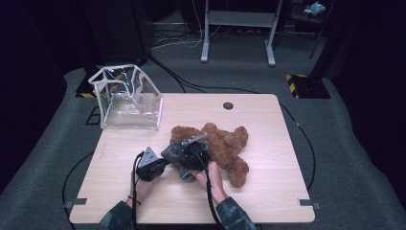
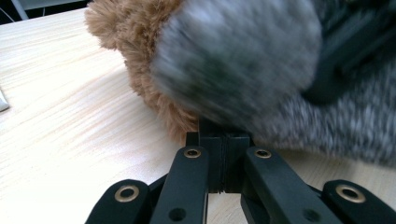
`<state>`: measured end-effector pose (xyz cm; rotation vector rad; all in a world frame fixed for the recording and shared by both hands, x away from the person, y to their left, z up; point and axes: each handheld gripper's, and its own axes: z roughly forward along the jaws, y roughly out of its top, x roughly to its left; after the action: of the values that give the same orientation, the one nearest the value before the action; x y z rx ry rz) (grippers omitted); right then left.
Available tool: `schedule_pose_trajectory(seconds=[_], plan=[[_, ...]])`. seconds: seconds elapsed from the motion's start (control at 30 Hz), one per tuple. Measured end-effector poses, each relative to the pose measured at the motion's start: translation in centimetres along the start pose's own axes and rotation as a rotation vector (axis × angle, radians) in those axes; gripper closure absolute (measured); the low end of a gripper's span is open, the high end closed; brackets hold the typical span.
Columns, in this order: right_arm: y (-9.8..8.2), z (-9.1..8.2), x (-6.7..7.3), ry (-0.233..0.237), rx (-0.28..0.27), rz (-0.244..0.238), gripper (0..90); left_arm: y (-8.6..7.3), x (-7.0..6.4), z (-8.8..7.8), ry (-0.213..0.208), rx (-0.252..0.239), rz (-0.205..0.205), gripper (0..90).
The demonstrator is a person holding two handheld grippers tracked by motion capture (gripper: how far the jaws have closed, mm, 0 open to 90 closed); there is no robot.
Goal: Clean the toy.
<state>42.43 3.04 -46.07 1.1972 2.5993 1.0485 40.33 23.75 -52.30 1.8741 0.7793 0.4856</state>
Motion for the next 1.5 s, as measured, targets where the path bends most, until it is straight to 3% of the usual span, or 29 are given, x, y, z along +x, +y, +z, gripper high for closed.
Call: schedule_pose_trajectory(seconds=[0.17, 0.33, 0.43, 0.57, 0.67, 0.7, 0.87, 0.9, 0.93, 0.97, 1.0, 1.13, 1.27, 1.33, 1.5], plan=[[-1.3, 1.3, -0.2, -0.009, 0.049, 0.023, 82.4, 0.0, 0.0, -0.1, 0.000, 0.007, -0.003, 89.6], [-2.0, 1.6, -0.3, 0.000, 0.051, 0.028, 82.3, 0.0, 0.1, -0.1, 0.005, -0.004, -0.009, 87.6], [-1.9, 0.8, -0.3, 0.000, 0.029, 0.015, 82.2, 0.0, 0.2, -0.2, 0.018, -0.010, -0.029, 77.3], [-1.6, -1.0, -0.2, 0.008, -0.019, 0.010, 82.2, 0.2, 0.2, -0.4, 0.038, -0.006, -0.045, 51.0], [-1.4, -2.8, -0.2, 0.003, -0.059, 0.020, 82.2, 0.6, 0.3, -0.7, 0.027, -0.013, -0.062, 40.8], [-1.3, -3.4, -0.4, 0.003, -0.081, 0.002, 82.2, 0.9, 0.3, -0.8, 0.033, -0.023, -0.061, 37.8], [-0.6, -6.5, -1.1, -0.044, -0.156, 0.023, 82.2, 2.9, 0.6, -1.2, 0.011, -0.009, -0.033, 32.2], [-0.5, -7.1, -1.3, -0.053, -0.171, 0.027, 82.2, 3.5, 0.6, -1.1, 0.004, -0.009, -0.021, 30.9], [-0.3, -7.7, -1.5, -0.065, -0.177, 0.038, 82.2, 5.1, 0.6, -0.9, -0.014, 0.003, -0.004, 30.8], [-0.3, -7.7, -1.5, -0.065, -0.177, 0.038, 82.2, 5.1, 0.6, -0.9, -0.014, 0.003, -0.004, 28.1], [0.0, -9.1, -2.1, -0.092, -0.209, 0.049, 82.2, 5.6, 0.6, -0.8, -0.017, 0.003, 0.005, 28.1], [0.6, -10.9, -3.0, -0.136, -0.251, 0.057, 82.3, 8.6, 0.5, 0.1, -0.025, 0.017, 0.049, 27.2], [1.5, -12.8, -3.9, -0.176, -0.299, 0.063, 82.4, 10.9, 0.4, 1.7, -0.044, 0.080, 0.104, 28.1], [1.9, -13.7, -4.2, -0.196, -0.320, 0.067, 82.4, 11.6, 0.3, 2.5, -0.058, 0.101, 0.121, 28.6], [3.2, -15.7, -4.3, -0.317, -0.338, 0.031, 82.3, 11.8, -0.1, 4.2, -0.069, 0.172, 0.135, 34.1]])
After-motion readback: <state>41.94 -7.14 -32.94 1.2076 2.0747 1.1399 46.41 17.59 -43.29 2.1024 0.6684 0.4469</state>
